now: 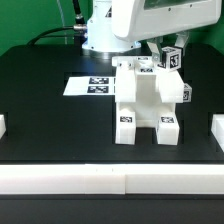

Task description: Assemble chair

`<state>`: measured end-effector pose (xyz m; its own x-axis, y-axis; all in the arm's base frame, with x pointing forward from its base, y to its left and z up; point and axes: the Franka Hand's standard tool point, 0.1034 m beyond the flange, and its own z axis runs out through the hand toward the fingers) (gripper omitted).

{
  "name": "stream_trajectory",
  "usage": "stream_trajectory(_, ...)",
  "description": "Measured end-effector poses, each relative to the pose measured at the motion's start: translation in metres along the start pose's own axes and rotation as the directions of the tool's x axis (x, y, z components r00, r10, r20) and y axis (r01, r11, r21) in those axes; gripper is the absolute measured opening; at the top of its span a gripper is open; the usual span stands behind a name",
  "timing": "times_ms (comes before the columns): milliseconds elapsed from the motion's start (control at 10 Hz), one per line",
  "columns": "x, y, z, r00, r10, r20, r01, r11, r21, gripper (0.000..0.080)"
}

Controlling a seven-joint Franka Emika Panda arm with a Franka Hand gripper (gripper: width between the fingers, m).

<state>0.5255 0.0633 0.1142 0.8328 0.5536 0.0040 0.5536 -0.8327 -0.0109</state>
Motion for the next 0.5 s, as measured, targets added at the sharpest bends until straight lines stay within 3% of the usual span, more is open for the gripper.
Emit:
stream_trajectory(300, -0.0016, 0.0021, 0.0001, 0.972, 0.234, 0.000, -0.234, 0.972, 0.010, 0.0285)
stream_trajectory(500, -0.0022, 0.0025, -0.0002, 0.902, 0.431, 0.010, -0.431, 0.902, 0.012, 0.0285)
